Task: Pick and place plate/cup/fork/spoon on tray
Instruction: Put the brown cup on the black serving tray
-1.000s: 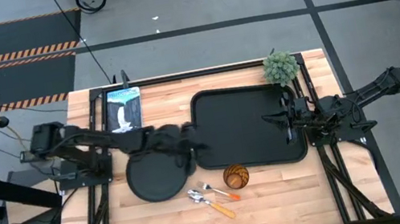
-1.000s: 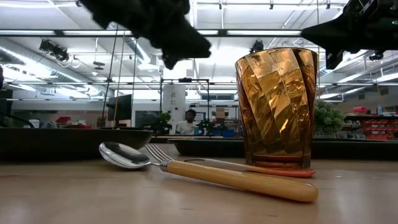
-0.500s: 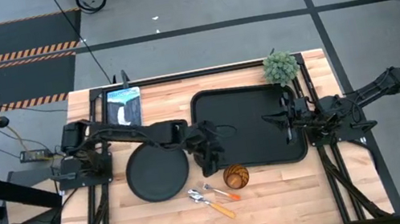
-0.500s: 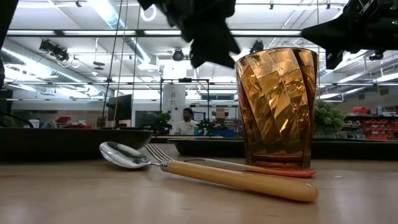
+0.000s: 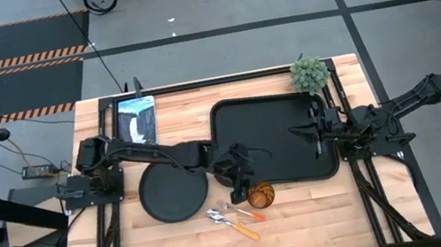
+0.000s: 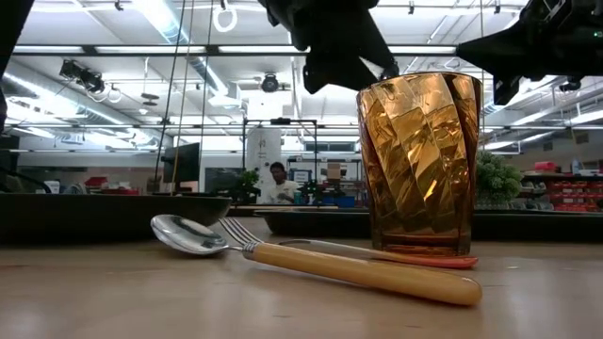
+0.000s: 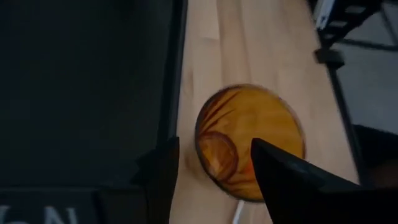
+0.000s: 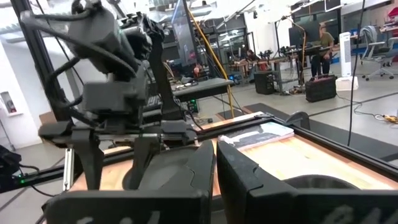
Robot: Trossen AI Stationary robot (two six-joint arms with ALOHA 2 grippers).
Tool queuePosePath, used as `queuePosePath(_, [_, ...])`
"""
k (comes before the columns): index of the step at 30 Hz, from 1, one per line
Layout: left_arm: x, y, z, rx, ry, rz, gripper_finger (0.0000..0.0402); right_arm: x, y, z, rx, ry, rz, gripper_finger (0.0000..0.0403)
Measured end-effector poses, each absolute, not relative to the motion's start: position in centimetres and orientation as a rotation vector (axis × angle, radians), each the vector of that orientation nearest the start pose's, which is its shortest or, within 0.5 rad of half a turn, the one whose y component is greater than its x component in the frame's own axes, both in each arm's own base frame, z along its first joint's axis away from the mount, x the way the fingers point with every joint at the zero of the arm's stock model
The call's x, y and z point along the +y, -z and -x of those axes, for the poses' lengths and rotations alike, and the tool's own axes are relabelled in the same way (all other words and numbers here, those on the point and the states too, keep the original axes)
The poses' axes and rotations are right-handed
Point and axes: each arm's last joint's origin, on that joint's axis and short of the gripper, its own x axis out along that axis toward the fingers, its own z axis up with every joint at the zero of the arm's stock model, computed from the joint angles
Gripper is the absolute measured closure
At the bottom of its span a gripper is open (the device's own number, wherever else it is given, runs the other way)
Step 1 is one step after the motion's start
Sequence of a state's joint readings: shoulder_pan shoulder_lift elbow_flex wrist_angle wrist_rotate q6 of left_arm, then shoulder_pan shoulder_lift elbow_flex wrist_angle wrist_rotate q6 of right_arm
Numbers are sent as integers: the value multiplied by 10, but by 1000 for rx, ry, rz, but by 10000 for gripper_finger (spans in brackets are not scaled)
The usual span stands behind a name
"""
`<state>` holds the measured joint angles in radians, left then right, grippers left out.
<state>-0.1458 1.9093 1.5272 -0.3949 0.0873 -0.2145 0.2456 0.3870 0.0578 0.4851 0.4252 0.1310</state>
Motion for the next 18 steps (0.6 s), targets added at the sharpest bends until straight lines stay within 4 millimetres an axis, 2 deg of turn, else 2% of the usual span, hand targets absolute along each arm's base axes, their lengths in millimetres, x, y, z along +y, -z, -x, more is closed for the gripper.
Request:
queuePosePath(11, [-79, -234, -430, 773, 98, 119, 202, 18, -196, -120, -165, 169, -184, 376])
queuePosePath(18, [-75, -214, -437, 803, 63, 116, 203, 18, -196, -120, -164, 169, -184, 376])
